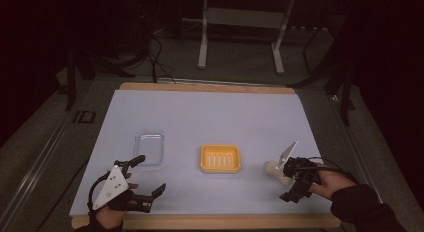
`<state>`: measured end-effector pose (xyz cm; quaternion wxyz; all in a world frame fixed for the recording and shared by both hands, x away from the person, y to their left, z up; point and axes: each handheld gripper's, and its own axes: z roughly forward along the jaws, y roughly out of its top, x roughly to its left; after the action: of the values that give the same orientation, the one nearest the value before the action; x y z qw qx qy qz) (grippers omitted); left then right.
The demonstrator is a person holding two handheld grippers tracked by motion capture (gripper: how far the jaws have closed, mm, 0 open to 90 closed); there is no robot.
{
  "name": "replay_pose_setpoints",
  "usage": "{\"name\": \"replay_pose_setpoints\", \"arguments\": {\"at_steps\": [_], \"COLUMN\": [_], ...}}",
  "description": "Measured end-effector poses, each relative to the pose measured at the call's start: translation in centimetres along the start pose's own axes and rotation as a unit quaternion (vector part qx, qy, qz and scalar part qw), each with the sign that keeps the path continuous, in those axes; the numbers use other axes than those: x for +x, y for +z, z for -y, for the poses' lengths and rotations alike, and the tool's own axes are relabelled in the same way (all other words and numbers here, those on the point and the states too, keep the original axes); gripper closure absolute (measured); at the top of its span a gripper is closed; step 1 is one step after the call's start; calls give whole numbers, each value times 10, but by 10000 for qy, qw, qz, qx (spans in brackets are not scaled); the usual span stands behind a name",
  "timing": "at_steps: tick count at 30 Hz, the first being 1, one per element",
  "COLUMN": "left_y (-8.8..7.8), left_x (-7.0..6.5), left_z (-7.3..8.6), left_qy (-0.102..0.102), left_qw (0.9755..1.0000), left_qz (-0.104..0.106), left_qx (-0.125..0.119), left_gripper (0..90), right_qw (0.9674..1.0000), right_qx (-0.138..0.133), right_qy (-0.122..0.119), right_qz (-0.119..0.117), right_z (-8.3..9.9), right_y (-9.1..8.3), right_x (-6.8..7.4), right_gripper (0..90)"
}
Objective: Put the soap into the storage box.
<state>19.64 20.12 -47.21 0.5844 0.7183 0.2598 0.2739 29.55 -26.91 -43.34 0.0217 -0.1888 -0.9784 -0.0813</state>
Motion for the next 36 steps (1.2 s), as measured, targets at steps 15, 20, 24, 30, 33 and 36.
{"name": "replay_pose_setpoints", "arguments": {"at_steps": [15, 20, 24, 30, 33, 36], "left_y": [0, 0, 1, 1, 1, 1], "left_x": [-1, -1, -1, -1, -1, -1], "left_z": [0, 0, 0, 0, 0, 0], "left_qy": [23, 16, 15, 13, 17, 13], "left_qw": [10000, 10000, 10000, 10000, 10000, 10000], "left_qz": [-3, 7, 13, 18, 22, 20], "left_qx": [20, 20, 28, 32, 36, 36], "left_gripper": [8, 8, 8, 8, 8, 8], "right_qw": [9972, 9969, 9974, 9976, 9980, 9979], "right_qx": [691, 640, 444, 258, 14, -131], "right_qy": [250, 440, 573, 644, 620, 605], "right_qz": [101, 99, 48, 69, 113, 195], "right_z": [19, 23, 26, 30, 29, 28], "right_y": [6, 8, 9, 13, 15, 17], "right_x": [-11, -18, -26, -34, -35, -37], "right_gripper": [133, 135, 142, 153, 167, 177]}}
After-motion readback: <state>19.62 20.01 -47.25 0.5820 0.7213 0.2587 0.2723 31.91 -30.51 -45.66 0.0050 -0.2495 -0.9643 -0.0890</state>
